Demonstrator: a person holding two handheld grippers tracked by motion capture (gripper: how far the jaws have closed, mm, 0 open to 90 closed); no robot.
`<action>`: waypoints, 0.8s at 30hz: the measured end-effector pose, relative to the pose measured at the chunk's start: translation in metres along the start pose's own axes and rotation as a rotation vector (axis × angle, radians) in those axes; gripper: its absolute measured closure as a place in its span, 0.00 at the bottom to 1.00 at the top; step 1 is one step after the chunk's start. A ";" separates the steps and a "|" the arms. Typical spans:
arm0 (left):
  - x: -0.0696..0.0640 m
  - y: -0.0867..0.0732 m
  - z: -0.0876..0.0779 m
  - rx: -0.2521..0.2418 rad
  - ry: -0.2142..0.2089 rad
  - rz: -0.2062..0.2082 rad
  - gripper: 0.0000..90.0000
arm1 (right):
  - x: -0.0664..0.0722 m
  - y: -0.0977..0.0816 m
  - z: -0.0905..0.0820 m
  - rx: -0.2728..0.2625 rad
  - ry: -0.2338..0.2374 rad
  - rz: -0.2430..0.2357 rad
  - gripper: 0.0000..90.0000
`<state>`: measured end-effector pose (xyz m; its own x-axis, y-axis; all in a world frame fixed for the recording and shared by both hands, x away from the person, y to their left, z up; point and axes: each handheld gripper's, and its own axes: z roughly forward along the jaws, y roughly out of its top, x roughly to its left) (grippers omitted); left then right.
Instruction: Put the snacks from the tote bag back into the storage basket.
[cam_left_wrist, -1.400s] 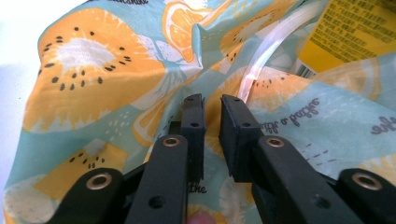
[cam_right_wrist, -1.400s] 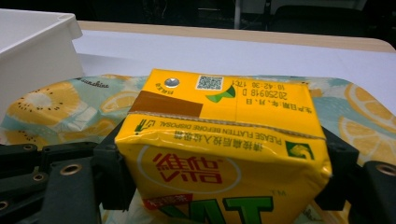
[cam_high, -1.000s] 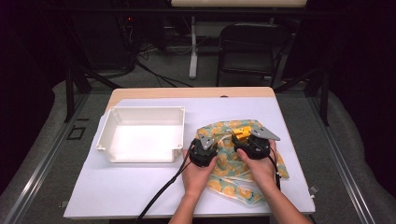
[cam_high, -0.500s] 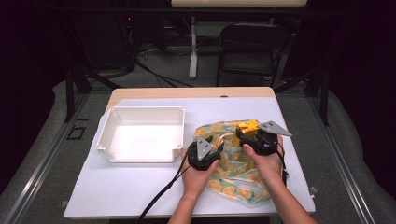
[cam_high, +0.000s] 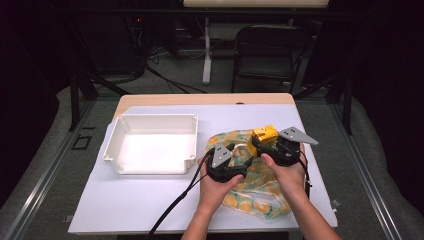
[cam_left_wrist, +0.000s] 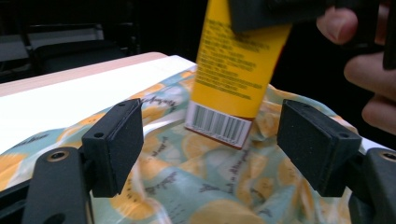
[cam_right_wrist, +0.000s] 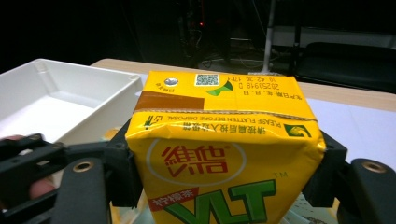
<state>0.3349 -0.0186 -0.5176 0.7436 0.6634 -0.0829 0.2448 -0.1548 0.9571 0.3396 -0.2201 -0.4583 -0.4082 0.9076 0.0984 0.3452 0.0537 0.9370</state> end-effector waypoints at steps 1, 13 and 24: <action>-0.001 0.000 0.001 -0.002 -0.008 0.001 0.26 | 0.002 0.001 -0.001 -0.001 0.005 -0.002 0.33; -0.004 0.005 -0.004 -0.024 -0.043 0.005 0.26 | 0.026 0.007 -0.010 0.009 0.075 -0.025 0.33; -0.003 0.006 -0.006 -0.030 -0.041 -0.004 0.30 | 0.042 0.002 -0.008 0.036 0.128 -0.044 0.33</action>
<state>0.3303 -0.0175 -0.5099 0.7679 0.6331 -0.0978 0.2294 -0.1293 0.9647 0.3166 -0.1856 -0.4493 -0.5274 0.8435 0.1019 0.3536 0.1088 0.9291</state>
